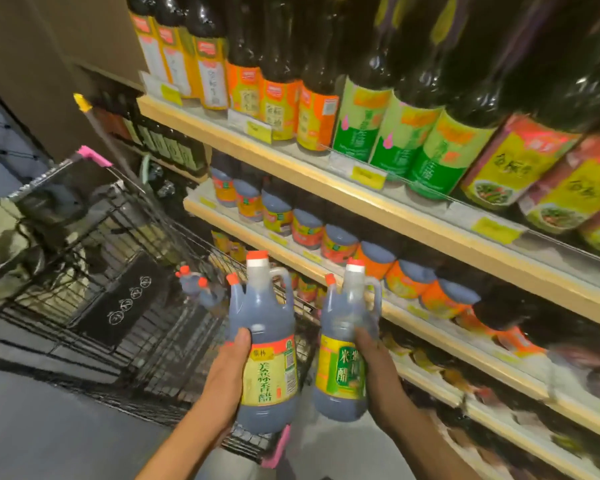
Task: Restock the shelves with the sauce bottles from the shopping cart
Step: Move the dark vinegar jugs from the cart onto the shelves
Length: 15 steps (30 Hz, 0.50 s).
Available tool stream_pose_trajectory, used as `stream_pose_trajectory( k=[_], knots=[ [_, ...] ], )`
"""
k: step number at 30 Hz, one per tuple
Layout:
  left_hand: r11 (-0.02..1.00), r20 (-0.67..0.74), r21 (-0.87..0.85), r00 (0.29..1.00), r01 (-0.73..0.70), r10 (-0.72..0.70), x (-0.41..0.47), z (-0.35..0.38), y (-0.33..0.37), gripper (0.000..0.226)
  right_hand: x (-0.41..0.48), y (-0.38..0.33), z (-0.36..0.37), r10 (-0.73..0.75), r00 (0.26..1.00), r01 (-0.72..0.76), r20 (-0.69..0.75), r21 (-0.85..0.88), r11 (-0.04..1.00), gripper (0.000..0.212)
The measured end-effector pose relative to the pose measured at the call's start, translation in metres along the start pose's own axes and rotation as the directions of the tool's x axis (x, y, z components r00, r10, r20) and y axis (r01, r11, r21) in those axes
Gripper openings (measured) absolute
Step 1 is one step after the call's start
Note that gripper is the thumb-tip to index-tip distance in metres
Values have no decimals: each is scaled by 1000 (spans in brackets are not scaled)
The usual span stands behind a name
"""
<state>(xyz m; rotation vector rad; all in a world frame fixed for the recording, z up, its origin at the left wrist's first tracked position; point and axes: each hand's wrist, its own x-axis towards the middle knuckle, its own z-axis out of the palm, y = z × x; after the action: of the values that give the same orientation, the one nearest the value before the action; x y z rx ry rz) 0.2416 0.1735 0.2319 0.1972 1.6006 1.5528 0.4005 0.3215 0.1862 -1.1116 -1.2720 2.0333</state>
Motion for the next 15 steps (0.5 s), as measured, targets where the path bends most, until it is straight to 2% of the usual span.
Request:
stream_pose_trajectory(
  k=[2, 4, 6, 7, 9, 11, 13, 15],
  knots=[
    [998, 119, 54, 993, 10, -16, 3, 20, -4, 61, -18, -3, -21, -28, 995, 31, -94, 37, 999, 102],
    [992, 213, 124, 975, 38, -64, 7, 39, -9, 76, -35, -5, -41, -45, 980, 55, -195, 49, 997, 93],
    [979, 276, 204, 957, 32, -89, 14, 57, -20, 98, -57, -5, -60, -48, 955, 69, -291, 62, 996, 74],
    [965, 288, 262, 951, 32, -110, 15, 67, -25, 102, -69, -4, -70, -50, 940, 82, -338, 82, 993, 68],
    [948, 340, 315, 929, 37, -149, 22, 84, -39, 95, -91, 2, -88, -61, 888, 133, -456, 128, 983, 71],
    [925, 432, 377, 874, 48, -222, 22, 103, -54, 80, -115, 8, -103, -65, 833, 183, -550, 161, 970, 74],
    [911, 510, 402, 805, 90, -304, 15, 128, -69, 89, -141, 18, -120, -56, 777, 224, -627, 192, 956, 84],
    [905, 586, 421, 743, 62, -323, -7, 158, -75, 84, -169, 26, -138, -38, 705, 255, -708, 203, 946, 87]
  ],
)
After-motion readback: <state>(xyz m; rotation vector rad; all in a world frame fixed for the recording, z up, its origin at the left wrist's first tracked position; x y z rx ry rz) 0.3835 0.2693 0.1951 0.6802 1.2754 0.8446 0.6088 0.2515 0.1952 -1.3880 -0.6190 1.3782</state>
